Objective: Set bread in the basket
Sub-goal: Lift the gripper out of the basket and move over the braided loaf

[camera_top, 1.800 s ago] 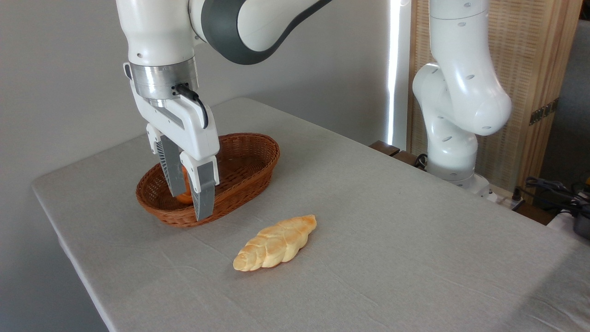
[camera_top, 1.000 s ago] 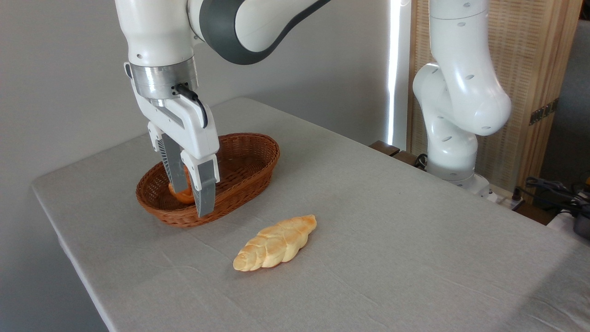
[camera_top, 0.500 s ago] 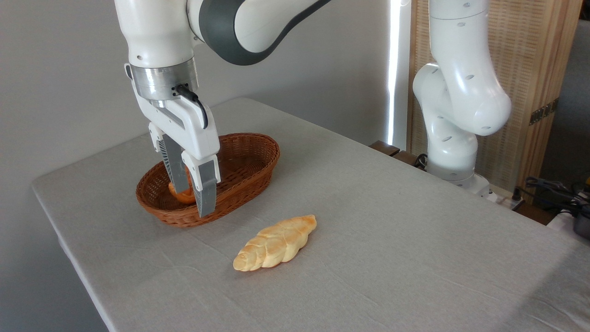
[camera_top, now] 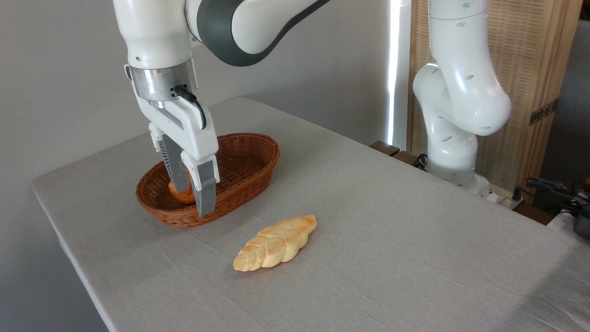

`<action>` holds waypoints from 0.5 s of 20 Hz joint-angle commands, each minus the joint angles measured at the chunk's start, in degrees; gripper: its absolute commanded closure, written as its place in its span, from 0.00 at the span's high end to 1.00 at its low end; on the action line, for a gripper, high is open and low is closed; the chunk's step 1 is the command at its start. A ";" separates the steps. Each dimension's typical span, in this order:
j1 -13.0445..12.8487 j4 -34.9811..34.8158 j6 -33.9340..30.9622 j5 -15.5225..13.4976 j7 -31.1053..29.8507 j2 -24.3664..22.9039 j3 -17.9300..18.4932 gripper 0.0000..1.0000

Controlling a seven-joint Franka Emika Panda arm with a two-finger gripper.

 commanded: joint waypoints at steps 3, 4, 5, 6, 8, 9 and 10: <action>0.05 -6.62 -0.18 1.88 1.69 -3.42 0.23 1.00; 0.22 -8.99 0.79 3.19 3.35 -4.39 0.50 1.00; 0.40 -11.28 1.14 3.73 4.24 -5.53 0.76 1.00; 0.57 -13.04 1.15 3.82 4.34 -6.32 1.28 1.00; 0.57 -14.63 1.24 3.82 4.69 -7.03 2.95 1.00; 0.66 -15.42 1.50 3.91 5.21 -6.95 3.48 1.00; 0.66 -16.47 2.37 4.52 6.17 -6.86 3.92 1.00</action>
